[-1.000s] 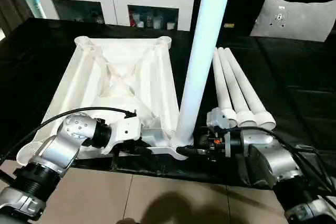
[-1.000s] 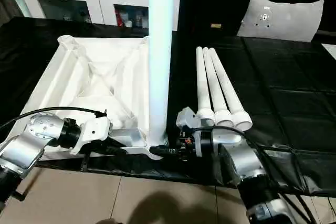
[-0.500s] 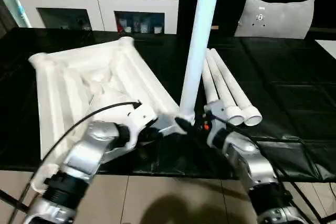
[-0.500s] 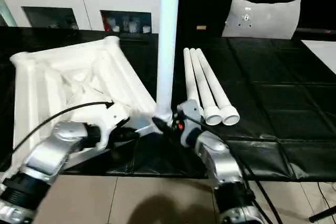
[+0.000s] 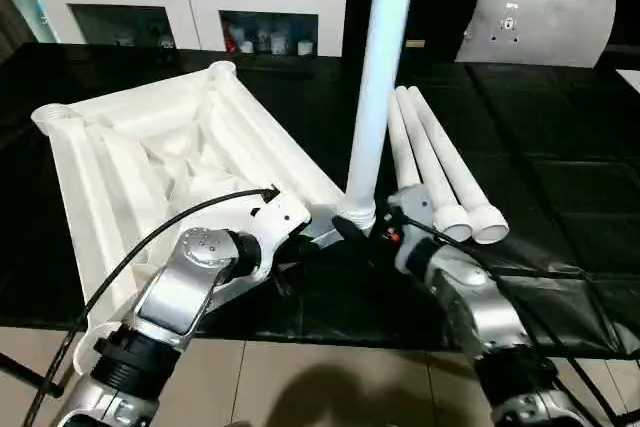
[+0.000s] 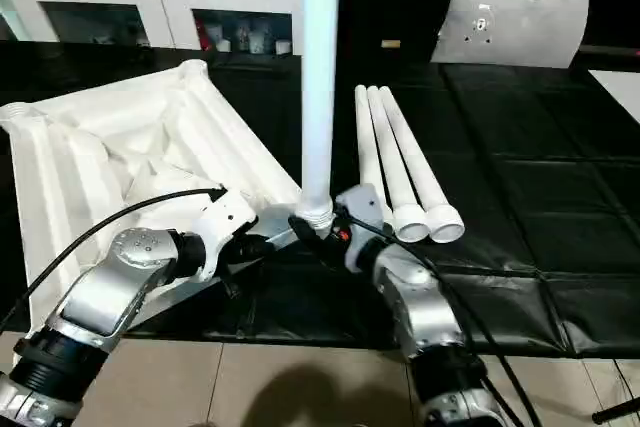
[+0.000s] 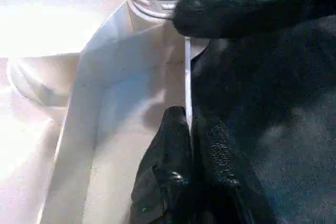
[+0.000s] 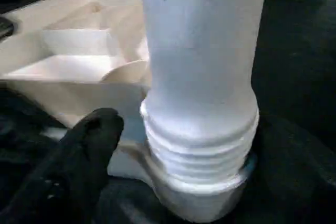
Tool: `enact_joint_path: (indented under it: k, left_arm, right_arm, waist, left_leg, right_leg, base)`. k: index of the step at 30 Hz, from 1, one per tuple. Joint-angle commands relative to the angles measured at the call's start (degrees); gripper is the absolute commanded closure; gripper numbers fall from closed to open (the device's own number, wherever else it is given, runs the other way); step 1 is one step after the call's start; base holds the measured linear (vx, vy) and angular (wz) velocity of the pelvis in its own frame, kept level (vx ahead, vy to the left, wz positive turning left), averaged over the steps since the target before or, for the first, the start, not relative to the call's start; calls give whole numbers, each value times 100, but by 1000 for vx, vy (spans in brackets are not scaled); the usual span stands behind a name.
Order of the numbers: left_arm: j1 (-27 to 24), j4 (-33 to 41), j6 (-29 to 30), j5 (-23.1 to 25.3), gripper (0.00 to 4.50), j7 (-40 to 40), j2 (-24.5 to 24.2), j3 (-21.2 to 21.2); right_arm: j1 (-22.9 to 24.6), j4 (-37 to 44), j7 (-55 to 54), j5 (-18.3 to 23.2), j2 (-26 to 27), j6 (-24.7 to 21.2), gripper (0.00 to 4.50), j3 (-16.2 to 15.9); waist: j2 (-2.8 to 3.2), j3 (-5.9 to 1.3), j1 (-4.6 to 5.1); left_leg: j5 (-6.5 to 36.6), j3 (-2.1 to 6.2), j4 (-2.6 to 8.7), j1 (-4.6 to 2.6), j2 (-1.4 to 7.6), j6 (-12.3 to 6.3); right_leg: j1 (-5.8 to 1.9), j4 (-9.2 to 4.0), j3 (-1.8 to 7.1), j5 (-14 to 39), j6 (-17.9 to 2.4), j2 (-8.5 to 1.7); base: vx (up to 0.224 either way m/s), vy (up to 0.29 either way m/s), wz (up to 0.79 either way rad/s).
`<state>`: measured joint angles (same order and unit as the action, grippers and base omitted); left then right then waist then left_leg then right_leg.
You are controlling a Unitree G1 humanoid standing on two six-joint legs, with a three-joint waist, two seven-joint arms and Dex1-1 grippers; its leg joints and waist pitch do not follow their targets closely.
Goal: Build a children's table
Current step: Rotate leg to tighten
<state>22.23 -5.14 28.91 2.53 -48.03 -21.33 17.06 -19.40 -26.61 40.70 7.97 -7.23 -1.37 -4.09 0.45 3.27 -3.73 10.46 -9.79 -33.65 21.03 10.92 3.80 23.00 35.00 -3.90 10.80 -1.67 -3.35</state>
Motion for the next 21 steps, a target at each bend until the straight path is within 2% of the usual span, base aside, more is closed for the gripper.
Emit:
enact_joint_path:
  k: [1,2,3,5,6,7,9,10,12,13,16,17,18,21]
  left_arm:
    - [73,23,-526,46,450,-196,-148,36]
    - [73,23,-526,46,450,-196,-148,36]
    - [63,4,-559,18,450,-309,-234,66]
    - [4,-54,-810,-132,450,-790,-530,134]
    - [5,-129,-1051,-97,450,-976,-660,215]
    - [7,-194,-1208,-82,450,-1126,-760,274]
    - [12,-244,-1293,-67,450,-1218,-832,313]
    - [20,-282,-1359,-48,450,-1273,-876,346]
    - [23,-391,-1695,-11,450,-1581,-1063,471]
    - [20,-449,-1906,-3,450,-1816,-1196,549]
    - [30,-506,-2032,1,450,-1949,-1278,597]
    - [36,-533,-2104,13,450,-2007,-1316,624]
    - [50,-578,-2188,25,450,-2087,-1361,659]
    - [82,-646,-2330,58,450,-2215,-1424,715]
  right_arm:
    - [99,200,493,162,-85,10,6,-136]
    - [99,200,493,162,-85,10,6,-136]
    - [114,272,689,219,-189,-5,6,-137]
    - [124,463,1301,273,-588,-37,6,-267]
    - [86,476,1511,237,-732,-35,6,-352]
    - [42,474,1679,208,-841,-26,6,-417]
    - [4,479,1781,185,-911,-29,6,-458]
    - [-26,468,1839,169,-949,-25,6,-479]
    - [-202,330,2006,111,-1055,13,6,-525]
    - [-353,193,2144,63,-1116,55,6,-566]
    - [-439,119,2251,48,-1162,98,6,-615]
    - [-474,88,2278,48,-1171,113,6,-628]
    - [-525,58,2363,79,-1181,108,6,-644]
    - [-619,16,2550,144,-1186,50,6,-675]
  waist:
    - [49,-384,-41]
    - [48,-380,-38]
    - [76,-377,-41]
    - [54,-380,-55]
    - [79,-373,-55]
    - [75,-374,-65]
    - [75,-376,-71]
    - [65,-384,-112]
    - [62,-385,-135]
    - [39,-383,-127]
    - [66,-383,-161]
    - [14,-386,-163]
    - [37,-395,-184]
    - [38,-398,-184]
  left_leg:
    - [1085,79,368,-33,206,-308]
    - [1133,77,373,-35,211,-282]
    - [1168,81,377,-42,213,-264]
    - [1181,88,376,-42,214,-248]
    - [1217,82,370,-49,208,-274]
    - [1220,80,368,-50,209,-273]
    - [1221,73,368,-58,217,-269]
    - [1164,70,363,-67,223,-254]
    - [1162,77,368,-67,219,-237]
    - [1176,69,372,-66,224,-229]
    - [1225,60,370,-100,242,-165]
    - [1192,55,370,-95,242,-178]
    - [1086,61,365,-78,235,-194]
    - [1065,58,361,-73,233,-203]
  right_leg:
    - [-340,-436,287,951,-1112,-451]
    - [-331,-430,287,1013,-1095,-448]
    - [-320,-434,287,1063,-1098,-452]
    - [-335,-434,281,1137,-1082,-449]
    - [-316,-447,282,1126,-1089,-432]
    - [-318,-440,286,1106,-1097,-440]
    - [-309,-435,291,1090,-1116,-445]
    - [-308,-422,293,1066,-1145,-450]
    - [-302,-414,284,1072,-1167,-445]
    - [-305,-414,287,1081,-1163,-444]
    - [-283,-400,298,1086,-1175,-450]
    - [-289,-402,298,1058,-1178,-451]
    - [-303,-374,297,944,-1191,-455]
    - [-304,-367,291,897,-1192,-452]
  base:
    - [0,0,0]
    - [0,0,0]
    - [0,0,0]
    - [0,0,0]
    - [0,0,0]
    - [0,0,0]
    - [0,0,0]
    - [0,0,0]
    - [0,0,0]
    - [0,0,0]
    - [0,0,0]
    - [0,0,0]
    - [0,0,0]
    - [0,0,0]
